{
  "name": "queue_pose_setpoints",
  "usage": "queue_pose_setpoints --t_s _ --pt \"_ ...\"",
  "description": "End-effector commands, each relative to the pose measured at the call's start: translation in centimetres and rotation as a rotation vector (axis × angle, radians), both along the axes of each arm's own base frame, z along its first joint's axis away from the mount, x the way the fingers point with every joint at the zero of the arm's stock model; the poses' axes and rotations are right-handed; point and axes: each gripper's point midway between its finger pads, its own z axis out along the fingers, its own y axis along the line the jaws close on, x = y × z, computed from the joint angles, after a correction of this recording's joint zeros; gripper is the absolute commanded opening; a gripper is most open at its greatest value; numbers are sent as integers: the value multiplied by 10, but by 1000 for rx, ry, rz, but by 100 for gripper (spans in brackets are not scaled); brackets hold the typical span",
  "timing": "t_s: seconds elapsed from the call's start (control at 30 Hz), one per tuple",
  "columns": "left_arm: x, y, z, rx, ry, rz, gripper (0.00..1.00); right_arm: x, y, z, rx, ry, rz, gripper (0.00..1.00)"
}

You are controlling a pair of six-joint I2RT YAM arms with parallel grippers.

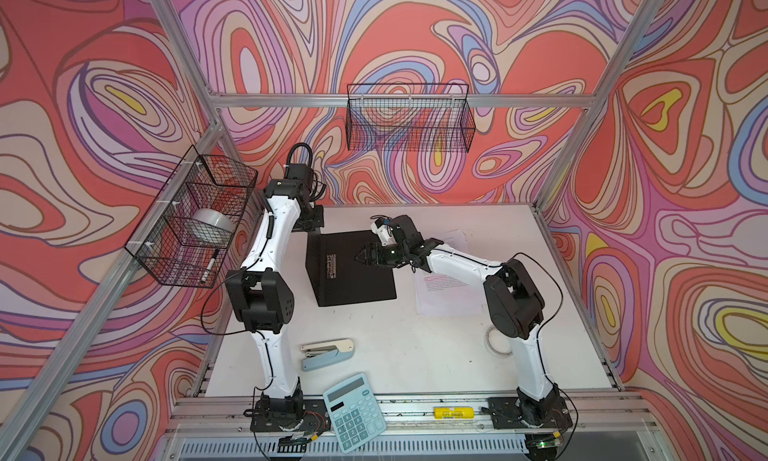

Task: Put the files into the folder

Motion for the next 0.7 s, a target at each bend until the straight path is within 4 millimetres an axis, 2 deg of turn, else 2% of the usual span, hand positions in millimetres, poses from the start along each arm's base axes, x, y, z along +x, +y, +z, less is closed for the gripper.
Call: queue_pose_setpoints --t_s 0.0,0.27,0.43,0.67 --pt "-28 -17 5 -109 56 -19 0 -4 -19 -15 -163 -19 11 80" --pt "-43 -22 -2 -135 82 -37 0 -16 -19 -26 -220 5 50 75" --pt "-54 -38 -11 -231 121 -57 0 -32 -11 -31 -282 9 97 70" --pt "-68 -37 -10 -241 123 -32 0 -46 -5 -47 -352 29 108 64"
